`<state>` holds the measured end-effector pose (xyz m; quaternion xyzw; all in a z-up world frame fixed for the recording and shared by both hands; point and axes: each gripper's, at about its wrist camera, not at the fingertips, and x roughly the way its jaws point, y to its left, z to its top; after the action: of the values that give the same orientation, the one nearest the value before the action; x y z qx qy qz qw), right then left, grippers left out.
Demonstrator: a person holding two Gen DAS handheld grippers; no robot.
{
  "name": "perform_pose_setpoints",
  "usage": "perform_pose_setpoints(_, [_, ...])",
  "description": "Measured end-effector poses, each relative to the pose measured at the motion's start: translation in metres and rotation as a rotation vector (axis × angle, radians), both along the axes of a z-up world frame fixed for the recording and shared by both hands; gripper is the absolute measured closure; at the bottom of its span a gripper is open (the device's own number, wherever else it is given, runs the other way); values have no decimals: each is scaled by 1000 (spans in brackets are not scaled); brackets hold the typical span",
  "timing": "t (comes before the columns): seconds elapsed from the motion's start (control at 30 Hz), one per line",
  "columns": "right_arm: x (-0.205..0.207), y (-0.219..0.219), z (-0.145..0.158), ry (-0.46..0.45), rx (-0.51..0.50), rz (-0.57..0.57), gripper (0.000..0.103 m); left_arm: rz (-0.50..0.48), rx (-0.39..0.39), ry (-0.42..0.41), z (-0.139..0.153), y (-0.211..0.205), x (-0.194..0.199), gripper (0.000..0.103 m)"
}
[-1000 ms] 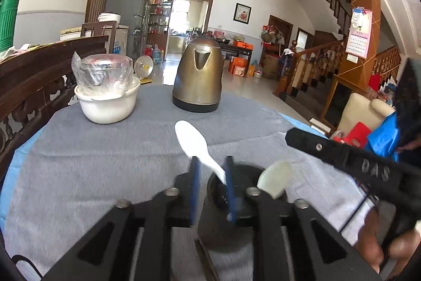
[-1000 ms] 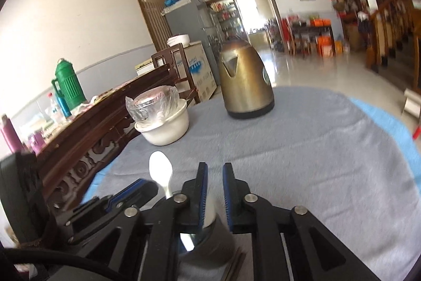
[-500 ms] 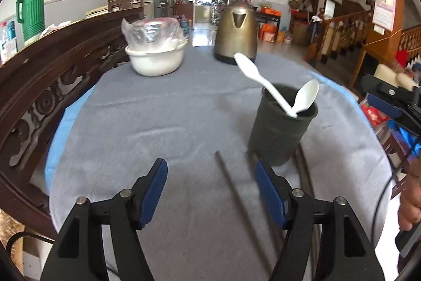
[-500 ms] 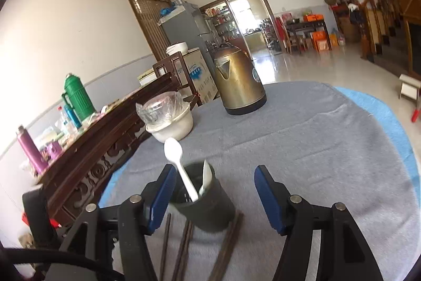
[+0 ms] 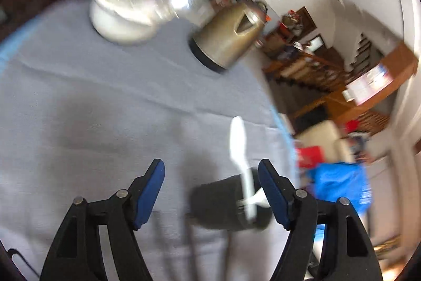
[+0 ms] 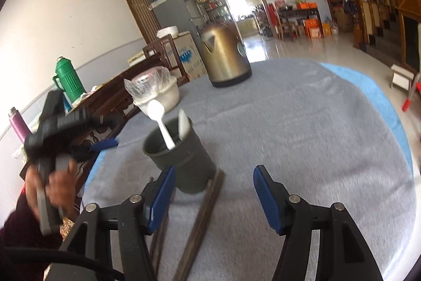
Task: Organize utensils
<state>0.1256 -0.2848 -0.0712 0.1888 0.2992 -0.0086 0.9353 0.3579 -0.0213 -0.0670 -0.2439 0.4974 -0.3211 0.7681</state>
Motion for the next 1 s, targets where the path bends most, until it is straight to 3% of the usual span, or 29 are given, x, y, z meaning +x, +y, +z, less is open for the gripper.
perform_pose_setpoints(0.1, [1,-6,-6,12,13,-6,38,-4,-76,117,-12,-21,25,26])
perform_pose_setpoints(0.23, [4,-13,-10,16,41,-6,38,-18,-150,154,-19,-37,42,26])
perform_pose_setpoints(0.37, [6,-15,-12,18,38,-7,38,-93,-202,175,-20,-54,42,26])
perform_pose_setpoints(0.5, [6,-15,-15,18,43,-6,38,-134,-234,52,9,-57,27,26])
perform_pose_setpoints(0.67, [4,-11,-14,9,37,-3,38,-270,-272,-121,51,-46,-19,26])
perform_pose_setpoints(0.8, [2,-8,-10,4,35,-6,39,-196,-129,-207,59,-13,-51,26])
perform_pose_setpoints(0.97, [5,-8,-15,50,68,-1,64,-86,144,-232,37,21,-77,26])
perform_pose_setpoints(1.0, [7,-8,-19,70,81,-6,64,-65,207,-208,27,27,-80,26])
